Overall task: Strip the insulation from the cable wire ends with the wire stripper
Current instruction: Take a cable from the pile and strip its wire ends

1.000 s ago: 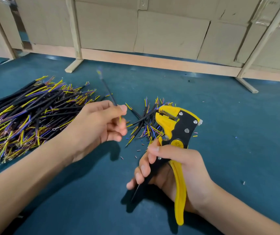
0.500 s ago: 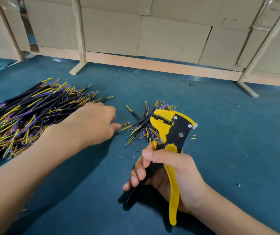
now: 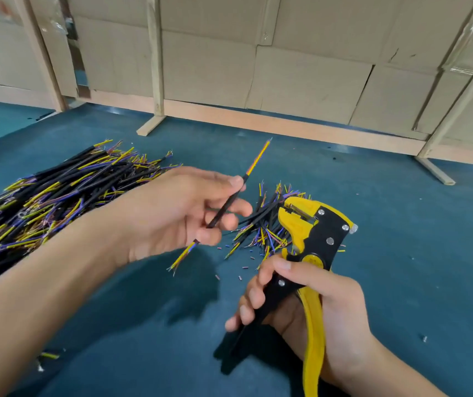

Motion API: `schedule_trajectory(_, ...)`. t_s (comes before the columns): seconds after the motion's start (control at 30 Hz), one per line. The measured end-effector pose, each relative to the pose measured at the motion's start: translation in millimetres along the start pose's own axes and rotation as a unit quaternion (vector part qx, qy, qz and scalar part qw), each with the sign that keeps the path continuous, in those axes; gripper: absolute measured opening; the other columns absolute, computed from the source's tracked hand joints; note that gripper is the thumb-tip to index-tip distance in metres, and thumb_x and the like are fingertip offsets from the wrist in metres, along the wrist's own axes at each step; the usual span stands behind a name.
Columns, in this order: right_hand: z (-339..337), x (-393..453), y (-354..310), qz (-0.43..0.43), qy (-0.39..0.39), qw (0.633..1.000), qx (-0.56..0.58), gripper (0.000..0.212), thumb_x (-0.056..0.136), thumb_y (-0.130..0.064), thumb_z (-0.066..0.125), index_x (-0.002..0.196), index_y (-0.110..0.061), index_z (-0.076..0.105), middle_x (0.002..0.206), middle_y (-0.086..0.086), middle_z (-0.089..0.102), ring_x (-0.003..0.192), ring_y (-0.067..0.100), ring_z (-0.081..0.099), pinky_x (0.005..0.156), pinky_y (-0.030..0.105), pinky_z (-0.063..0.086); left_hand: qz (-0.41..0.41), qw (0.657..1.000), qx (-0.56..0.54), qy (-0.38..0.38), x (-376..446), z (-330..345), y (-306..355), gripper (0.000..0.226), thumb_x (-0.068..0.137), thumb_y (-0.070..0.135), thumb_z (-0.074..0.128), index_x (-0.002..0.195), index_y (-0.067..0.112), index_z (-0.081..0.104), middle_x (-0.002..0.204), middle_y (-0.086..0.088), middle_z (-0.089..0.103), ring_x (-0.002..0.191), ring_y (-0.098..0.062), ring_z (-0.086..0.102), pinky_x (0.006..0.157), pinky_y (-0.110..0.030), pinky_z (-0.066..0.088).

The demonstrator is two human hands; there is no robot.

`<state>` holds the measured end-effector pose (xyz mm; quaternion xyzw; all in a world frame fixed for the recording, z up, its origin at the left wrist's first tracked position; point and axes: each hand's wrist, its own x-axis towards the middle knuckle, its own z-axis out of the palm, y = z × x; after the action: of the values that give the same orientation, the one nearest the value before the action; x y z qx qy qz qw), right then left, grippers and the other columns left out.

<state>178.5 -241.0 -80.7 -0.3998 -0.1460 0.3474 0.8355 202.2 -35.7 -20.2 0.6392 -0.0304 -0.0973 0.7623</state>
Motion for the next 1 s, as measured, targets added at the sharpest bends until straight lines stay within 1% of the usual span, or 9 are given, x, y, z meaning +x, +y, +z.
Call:
schedule_trajectory(0.03,0,0,0,-0.011,0.009,1.000,-0.005,0.033,0.075,-0.023,0.081,0.082,0.004,0.063,0.072,0.023,0.057,0.066,0.040,0.060,0.074,0.058,0.054,-0.051,0.989,-0.129,-0.054,-2,4,0,0.010,0.092,0.020,0.062,0.094,0.010,0.063,0.078,-0.005,0.068,0.050,-0.010,0.056,0.036,-0.018,0.039)
schedule_trajectory(0.1,-2,-1,-2,-0.048,0.026,0.998,-0.012,0.041,0.073,-0.026,0.085,0.085,0.006,0.064,0.073,0.024,0.057,0.066,0.041,0.060,0.073,0.058,0.054,-0.080,0.963,-0.243,-0.081,-2,12,-6,0.011,0.090,0.022,0.059,0.095,0.012,0.063,0.081,-0.003,0.072,0.053,-0.010,0.062,0.039,-0.018,0.044)
schedule_trajectory(0.27,-1,2,-9,-0.098,0.078,0.992,-0.006,0.056,0.064,-0.035,0.092,0.093,0.009,0.073,0.077,0.025,0.064,0.063,0.039,0.062,0.070,0.056,0.056,-0.008,0.973,-0.226,-0.038,6,28,-34,0.035,0.102,0.035,0.043,0.086,0.025,0.073,0.107,0.004,0.077,0.092,-0.016,0.075,0.079,-0.035,0.056)
schedule_trajectory(0.4,-1,8,-10,-0.089,0.128,0.984,-0.088,0.037,0.068,-0.019,0.085,0.093,0.006,0.075,0.088,0.031,0.068,0.058,0.036,0.062,0.068,0.055,0.058,0.030,0.974,-0.225,-0.011,6,30,-41,0.036,0.105,0.036,0.040,0.088,0.021,0.068,0.118,0.001,0.074,0.094,-0.015,0.074,0.060,-0.030,0.057)
schedule_trajectory(0.57,-4,7,-8,-0.082,0.095,0.986,-0.110,0.019,0.077,-0.001,0.074,0.095,0.002,0.075,0.085,0.025,0.068,0.060,0.033,0.061,0.072,0.053,0.057,0.049,0.969,-0.241,-0.004,7,27,-42,0.022,0.105,0.040,0.040,0.113,0.021,0.049,0.127,0.007,0.069,0.093,-0.012,0.073,0.067,-0.027,0.058)
schedule_trajectory(0.67,-7,8,-8,-0.081,0.086,0.987,-0.107,0.024,0.074,-0.004,0.079,0.097,0.002,0.074,0.084,0.024,0.067,0.061,0.035,0.061,0.073,0.054,0.056,0.061,0.972,-0.228,0.011,9,25,-41,0.017,0.105,0.041,0.042,0.106,0.024,0.046,0.128,0.008,0.069,0.091,-0.013,0.074,0.073,-0.029,0.055)
schedule_trajectory(0.8,-7,8,-8,-0.083,0.080,0.987,-0.111,0.024,0.073,-0.006,0.078,0.096,0.000,0.074,0.082,0.022,0.066,0.062,0.035,0.061,0.074,0.055,0.056,0.083,0.974,-0.210,0.034,8,27,-41,0.025,0.099,0.035,0.051,0.117,0.019,0.044,0.125,0.006,0.071,0.082,-0.014,0.073,0.084,-0.039,0.043)
schedule_trajectory(0.9,-7,8,-9,-0.079,0.074,0.988,-0.107,0.021,0.075,-0.007,0.076,0.096,-0.001,0.073,0.083,0.021,0.065,0.064,0.035,0.060,0.075,0.055,0.055,0.082,0.974,-0.207,0.037,5,31,-44,0.027,0.095,0.026,0.057,0.118,0.015,0.050,0.118,0.000,0.073,0.079,-0.020,0.070,0.072,-0.036,0.051)
schedule_trajectory(1.0,-7,7,-10,-0.074,0.072,0.989,-0.104,0.020,0.076,-0.008,0.074,0.096,-0.003,0.074,0.083,0.021,0.066,0.064,0.036,0.061,0.075,0.056,0.055,0.070,0.978,-0.193,0.041,2,35,-46,0.043,0.096,0.026,0.058,0.136,0.013,0.049,0.114,-0.001,0.074,0.094,-0.035,0.064,0.049,-0.031,0.053)
